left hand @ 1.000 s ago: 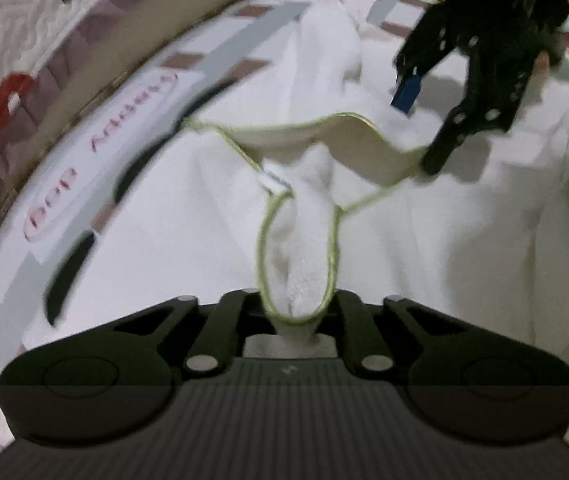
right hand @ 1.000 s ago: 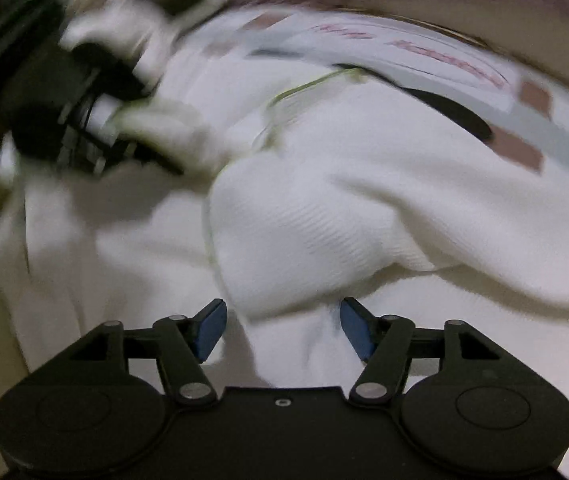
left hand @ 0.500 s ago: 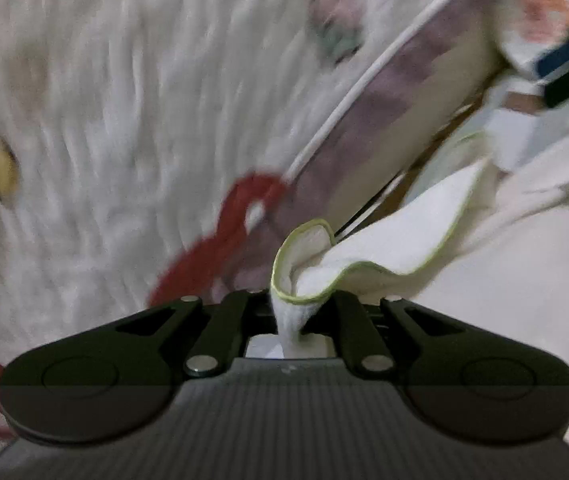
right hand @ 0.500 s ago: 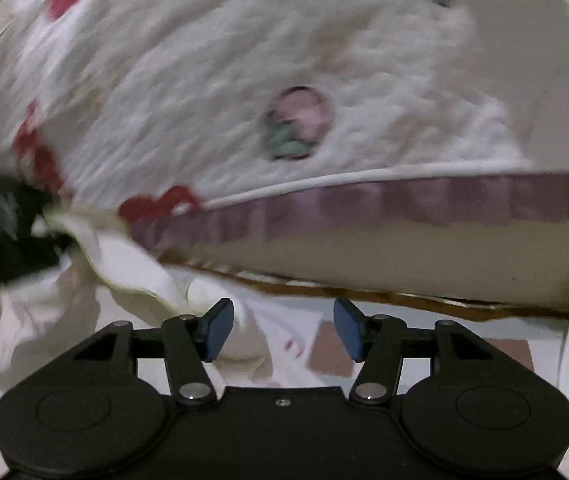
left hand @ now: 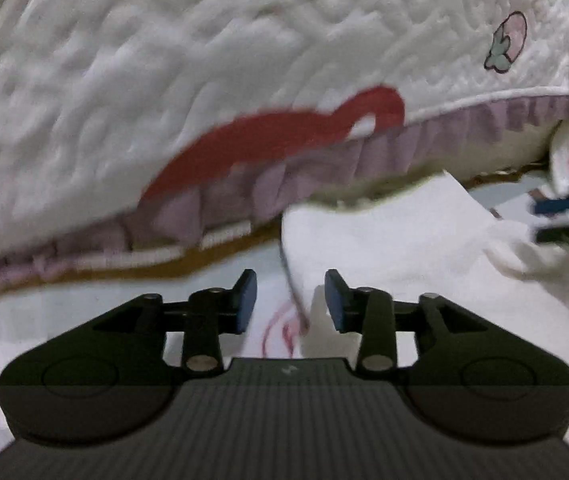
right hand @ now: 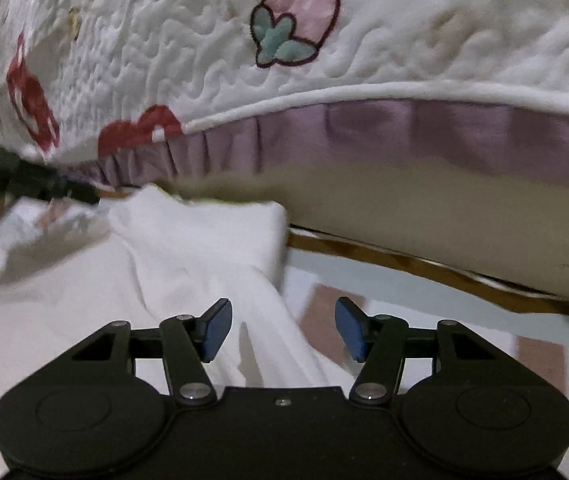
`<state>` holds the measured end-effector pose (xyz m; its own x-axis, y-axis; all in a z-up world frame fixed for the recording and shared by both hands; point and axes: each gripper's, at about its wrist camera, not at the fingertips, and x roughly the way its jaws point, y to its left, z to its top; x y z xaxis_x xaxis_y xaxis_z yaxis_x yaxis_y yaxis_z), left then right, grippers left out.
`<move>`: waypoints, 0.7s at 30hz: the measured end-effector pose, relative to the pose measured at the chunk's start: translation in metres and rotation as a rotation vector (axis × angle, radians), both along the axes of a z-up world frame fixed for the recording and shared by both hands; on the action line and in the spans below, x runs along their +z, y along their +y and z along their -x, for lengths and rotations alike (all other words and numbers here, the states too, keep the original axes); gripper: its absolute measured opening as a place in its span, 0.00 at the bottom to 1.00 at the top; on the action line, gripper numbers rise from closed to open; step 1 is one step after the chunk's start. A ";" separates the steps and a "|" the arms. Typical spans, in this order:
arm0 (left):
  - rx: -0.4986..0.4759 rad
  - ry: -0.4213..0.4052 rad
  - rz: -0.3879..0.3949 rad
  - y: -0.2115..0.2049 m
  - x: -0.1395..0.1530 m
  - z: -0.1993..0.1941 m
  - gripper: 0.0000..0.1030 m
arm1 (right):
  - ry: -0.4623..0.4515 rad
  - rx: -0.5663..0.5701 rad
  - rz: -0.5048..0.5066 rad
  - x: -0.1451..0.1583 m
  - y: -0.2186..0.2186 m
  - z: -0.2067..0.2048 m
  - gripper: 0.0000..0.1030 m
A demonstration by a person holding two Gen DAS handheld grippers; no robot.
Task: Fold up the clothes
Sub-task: 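Lift the sleeve with the left gripper and fold it over the shirt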
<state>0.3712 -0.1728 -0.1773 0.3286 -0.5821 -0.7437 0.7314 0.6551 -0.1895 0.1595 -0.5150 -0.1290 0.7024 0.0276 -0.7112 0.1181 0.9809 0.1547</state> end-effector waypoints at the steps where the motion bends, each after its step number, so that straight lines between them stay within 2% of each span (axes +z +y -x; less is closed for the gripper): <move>1: -0.009 0.030 -0.005 0.007 -0.004 0.000 0.41 | 0.002 -0.016 -0.035 -0.004 -0.003 -0.009 0.65; 5: -0.036 0.101 -0.064 0.034 -0.020 0.010 0.46 | 0.031 -0.101 -0.167 -0.028 -0.015 -0.037 0.66; 6: -0.041 0.114 -0.081 0.042 -0.023 0.016 0.48 | 0.027 -0.095 -0.189 -0.034 -0.014 -0.040 0.53; 8: -0.052 0.116 -0.091 0.051 -0.027 0.022 0.50 | 0.005 -0.069 -0.195 -0.042 -0.011 -0.044 0.10; 12: -0.055 0.048 -0.168 0.048 -0.027 0.034 0.48 | -0.143 -0.093 -0.156 -0.022 -0.011 -0.043 0.09; 14: -0.071 -0.013 -0.217 0.042 -0.022 0.044 0.28 | -0.171 -0.088 -0.123 -0.017 -0.009 -0.045 0.09; 15: -0.084 -0.027 -0.231 0.036 -0.019 0.047 0.02 | -0.169 -0.081 -0.094 -0.016 -0.005 -0.047 0.09; 16: -0.096 -0.042 -0.246 0.030 -0.017 0.050 0.03 | -0.165 -0.084 -0.076 -0.018 -0.003 -0.049 0.09; 17: -0.071 -0.122 -0.289 0.024 -0.013 0.056 0.03 | -0.160 -0.088 -0.061 -0.019 -0.001 -0.051 0.09; 18: -0.052 -0.235 -0.336 0.019 -0.008 0.062 0.03 | -0.155 -0.093 -0.045 -0.021 0.001 -0.053 0.09; 21: -0.010 -0.468 -0.382 0.010 -0.001 0.071 0.03 | -0.184 -0.086 0.010 -0.015 0.004 -0.057 0.09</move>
<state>0.3005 -0.1623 -0.1788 0.6672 -0.3067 -0.6788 0.6869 0.6059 0.4013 0.2166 -0.5110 -0.1445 0.8198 -0.0445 -0.5709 0.1720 0.9701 0.1713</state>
